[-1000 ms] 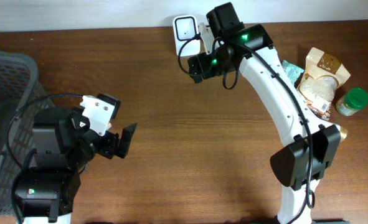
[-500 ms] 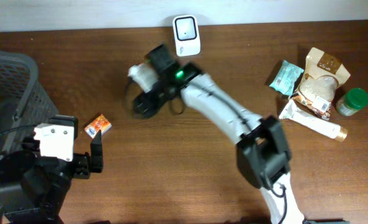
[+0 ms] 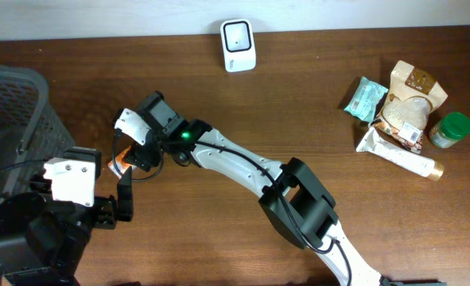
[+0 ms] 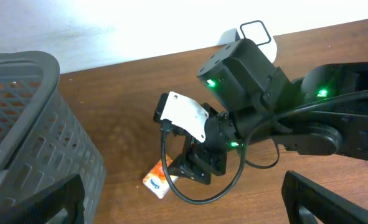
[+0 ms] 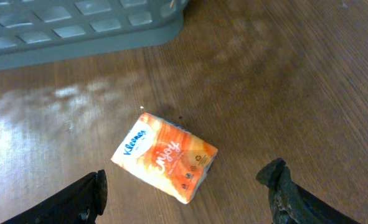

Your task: Scan the item barcode

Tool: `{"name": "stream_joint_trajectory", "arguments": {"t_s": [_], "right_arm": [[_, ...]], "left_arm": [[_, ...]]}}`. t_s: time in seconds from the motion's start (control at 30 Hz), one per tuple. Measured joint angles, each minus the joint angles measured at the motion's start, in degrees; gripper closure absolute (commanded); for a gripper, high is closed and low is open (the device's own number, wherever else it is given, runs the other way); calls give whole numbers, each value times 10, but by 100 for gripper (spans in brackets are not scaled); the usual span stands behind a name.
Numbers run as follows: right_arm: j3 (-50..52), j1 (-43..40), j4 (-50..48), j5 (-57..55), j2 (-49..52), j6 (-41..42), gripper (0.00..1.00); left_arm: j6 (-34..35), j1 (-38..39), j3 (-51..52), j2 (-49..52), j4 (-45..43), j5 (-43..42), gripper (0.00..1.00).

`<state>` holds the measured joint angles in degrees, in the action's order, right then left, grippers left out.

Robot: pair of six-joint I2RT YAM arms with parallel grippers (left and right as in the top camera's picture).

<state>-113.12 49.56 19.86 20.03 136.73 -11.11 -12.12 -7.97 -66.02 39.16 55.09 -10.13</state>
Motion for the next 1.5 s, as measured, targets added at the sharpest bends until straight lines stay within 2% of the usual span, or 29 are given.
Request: {"name": "stream_joint_trajectory", "arguments": {"t_s": [0.1,0.17,0.27,0.33,0.43,0.47,0.5,0.63,0.67,0.7,0.73,0.77,0.9,1.0,1.1,1.3,1.33,1.37,1.4,1.43,1.5], "right_arm": [[0,0,-45,-7,34,31,28],[0,0,-52,-7,63,55,36],[0,0,-60,-7,85,77,39],[0,0,-75,-7,89,95,54],[0,0,-83,-7,93,123,86],[0,0,-82,-7,94,127,93],[0,0,-81,-7,95,127,96],[-2,0,-68,-7,96,131,96],[-6,-2,-47,-7,95,131,91],[-9,-4,-33,-5,92,131,60],[-9,-7,-17,-2,87,132,38],[-9,-13,-10,10,82,135,24],[-7,-33,-36,48,76,137,17],[-4,-28,-136,52,76,137,12],[-3,0,-200,12,76,137,13],[-3,13,-231,-26,116,144,34],[-3,12,-227,-29,121,145,44],[-3,12,-224,-31,125,146,59],[-3,12,-218,-31,127,148,81],[-3,12,-213,-33,127,153,88],[-3,12,-212,-48,127,169,91]], "left_arm": [[0,0,0,0,0,-2,1],[0,0,0,0,0,-2,1],[0,0,0,0,0,-2,1],[0,0,-1,0,0,-2,1],[0,0,-1,0,8,-2,1],[0,0,-1,0,10,-2,1],[0,0,-1,0,11,-2,1],[0,0,-1,0,11,-2,1],[0,0,-1,0,14,-2,1],[0,0,-1,0,14,-2,1],[0,0,-1,0,14,-2,1],[0,0,-1,0,14,-2,1],[0,0,-1,0,15,-2,1],[0,0,-2,0,15,-2,1],[0,0,-2,0,15,-2,1],[0,0,-2,0,15,-4,1],[0,0,-2,0,15,-4,1],[0,0,-2,0,15,-4,1],[0,0,-2,0,15,-4,1],[0,0,-2,0,15,-4,1],[0,0,-2,0,16,-4,1]]}}
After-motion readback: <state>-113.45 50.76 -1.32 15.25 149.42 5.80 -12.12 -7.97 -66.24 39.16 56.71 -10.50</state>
